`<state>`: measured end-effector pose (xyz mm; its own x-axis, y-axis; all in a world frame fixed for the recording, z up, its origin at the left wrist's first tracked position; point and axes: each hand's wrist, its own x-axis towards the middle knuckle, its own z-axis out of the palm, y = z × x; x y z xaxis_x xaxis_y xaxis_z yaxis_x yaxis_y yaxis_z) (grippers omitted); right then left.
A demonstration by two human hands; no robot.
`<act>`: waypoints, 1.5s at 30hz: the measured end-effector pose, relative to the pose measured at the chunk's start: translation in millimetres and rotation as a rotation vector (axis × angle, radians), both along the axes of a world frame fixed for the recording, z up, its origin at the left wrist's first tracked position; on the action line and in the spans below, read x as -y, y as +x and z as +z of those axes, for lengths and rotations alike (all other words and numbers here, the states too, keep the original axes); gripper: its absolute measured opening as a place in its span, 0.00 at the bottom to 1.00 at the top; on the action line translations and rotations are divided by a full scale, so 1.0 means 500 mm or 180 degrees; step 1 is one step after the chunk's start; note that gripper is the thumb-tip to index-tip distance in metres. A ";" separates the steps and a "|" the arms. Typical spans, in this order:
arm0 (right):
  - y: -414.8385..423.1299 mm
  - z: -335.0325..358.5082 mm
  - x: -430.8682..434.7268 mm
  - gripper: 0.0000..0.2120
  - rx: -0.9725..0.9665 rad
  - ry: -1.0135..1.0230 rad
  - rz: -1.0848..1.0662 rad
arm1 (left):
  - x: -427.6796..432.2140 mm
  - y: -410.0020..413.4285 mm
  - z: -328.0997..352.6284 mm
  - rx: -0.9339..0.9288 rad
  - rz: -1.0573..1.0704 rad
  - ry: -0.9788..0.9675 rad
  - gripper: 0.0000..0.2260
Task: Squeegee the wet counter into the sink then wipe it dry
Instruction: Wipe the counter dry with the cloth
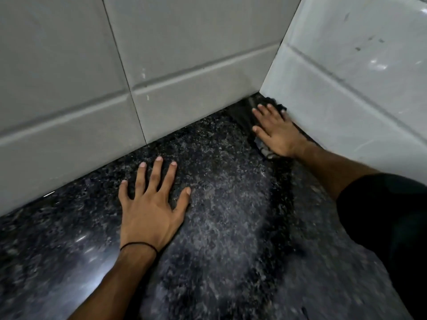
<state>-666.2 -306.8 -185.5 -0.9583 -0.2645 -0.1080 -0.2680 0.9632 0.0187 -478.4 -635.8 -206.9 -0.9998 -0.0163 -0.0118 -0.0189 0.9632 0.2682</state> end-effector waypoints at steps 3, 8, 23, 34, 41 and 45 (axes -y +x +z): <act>-0.061 -0.017 0.045 0.31 -0.0115 -0.0053 -0.0588 | -0.003 0.001 0.002 -0.0022 0.0024 -0.0018 0.30; 0.002 -0.015 0.184 0.34 0.0179 -0.0113 -0.0227 | -0.007 0.000 0.007 -0.0020 0.0102 0.0041 0.30; 0.034 0.011 -0.026 0.27 0.0284 -0.0190 -0.0240 | -0.011 -0.001 0.008 -0.0071 0.0178 0.0012 0.26; 0.233 -0.008 0.238 0.27 0.0233 -0.0373 0.1311 | -0.005 0.000 0.002 -0.0153 0.0380 0.0093 0.28; 0.081 -0.007 0.122 0.27 0.0168 -0.0416 -0.0300 | -0.007 -0.002 0.005 -0.0140 0.0339 0.0111 0.28; 0.110 -0.008 0.233 0.29 0.0187 -0.0417 -0.0314 | -0.008 0.001 0.007 -0.0132 0.0326 0.0107 0.28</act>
<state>-611.0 -423.6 -189.5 -0.9734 -0.1850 -0.1353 -0.1690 0.9781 -0.1217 -478.0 -632.0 -203.6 -0.9925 -0.1188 0.0274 -0.1051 0.9472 0.3029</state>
